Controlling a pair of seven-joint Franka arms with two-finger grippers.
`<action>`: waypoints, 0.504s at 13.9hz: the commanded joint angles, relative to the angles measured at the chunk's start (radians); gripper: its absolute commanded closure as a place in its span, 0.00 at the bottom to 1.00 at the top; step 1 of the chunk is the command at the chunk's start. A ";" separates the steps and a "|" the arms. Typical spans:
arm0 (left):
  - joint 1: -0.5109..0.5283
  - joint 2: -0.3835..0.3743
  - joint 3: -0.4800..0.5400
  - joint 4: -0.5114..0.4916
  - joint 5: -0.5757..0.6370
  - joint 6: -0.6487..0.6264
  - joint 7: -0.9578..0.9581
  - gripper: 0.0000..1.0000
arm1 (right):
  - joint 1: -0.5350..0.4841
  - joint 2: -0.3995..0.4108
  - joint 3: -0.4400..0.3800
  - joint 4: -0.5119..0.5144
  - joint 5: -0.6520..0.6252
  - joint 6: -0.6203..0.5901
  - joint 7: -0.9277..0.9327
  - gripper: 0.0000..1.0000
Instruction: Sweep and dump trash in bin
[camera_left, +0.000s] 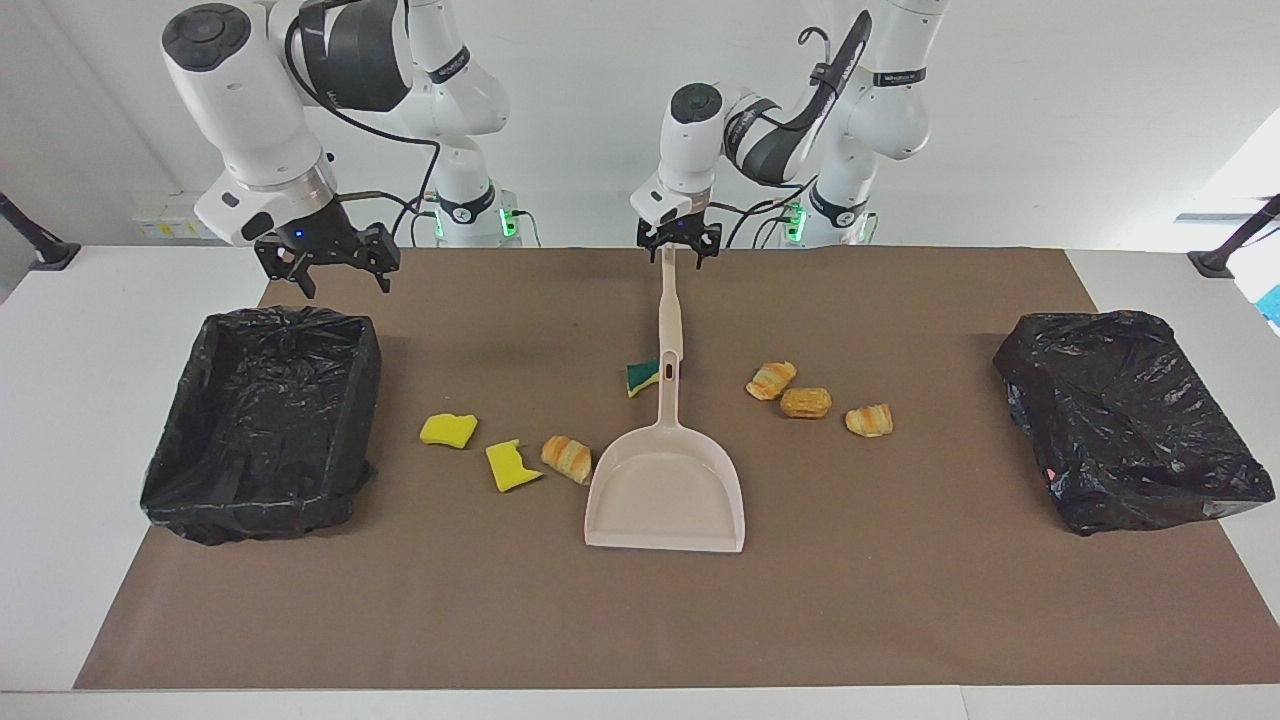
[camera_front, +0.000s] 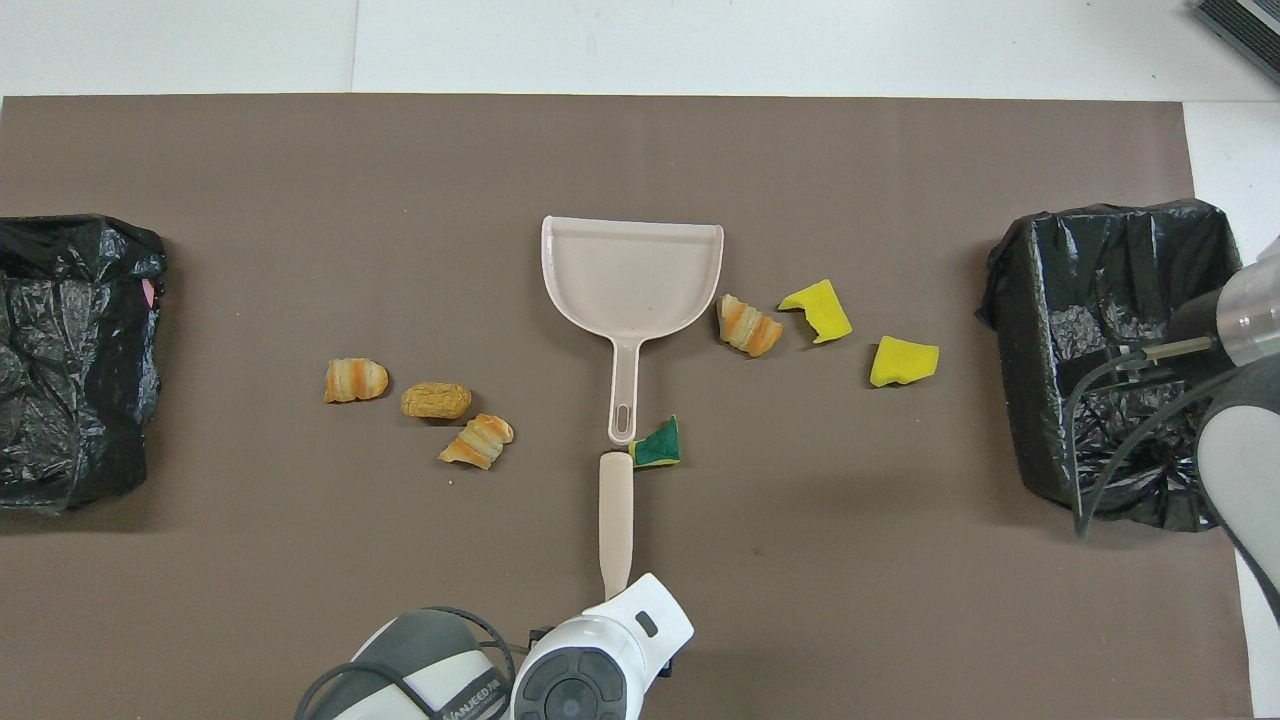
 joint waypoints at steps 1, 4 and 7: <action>-0.022 -0.004 0.018 -0.017 -0.049 0.019 0.021 0.38 | -0.002 -0.037 0.006 -0.042 -0.007 0.002 0.013 0.00; -0.020 0.010 0.018 -0.015 -0.065 0.018 0.041 0.50 | -0.002 -0.040 0.006 -0.048 -0.010 0.002 0.013 0.00; -0.022 0.021 0.020 0.001 -0.074 -0.008 0.034 0.85 | -0.002 -0.040 0.004 -0.048 -0.016 0.002 0.013 0.00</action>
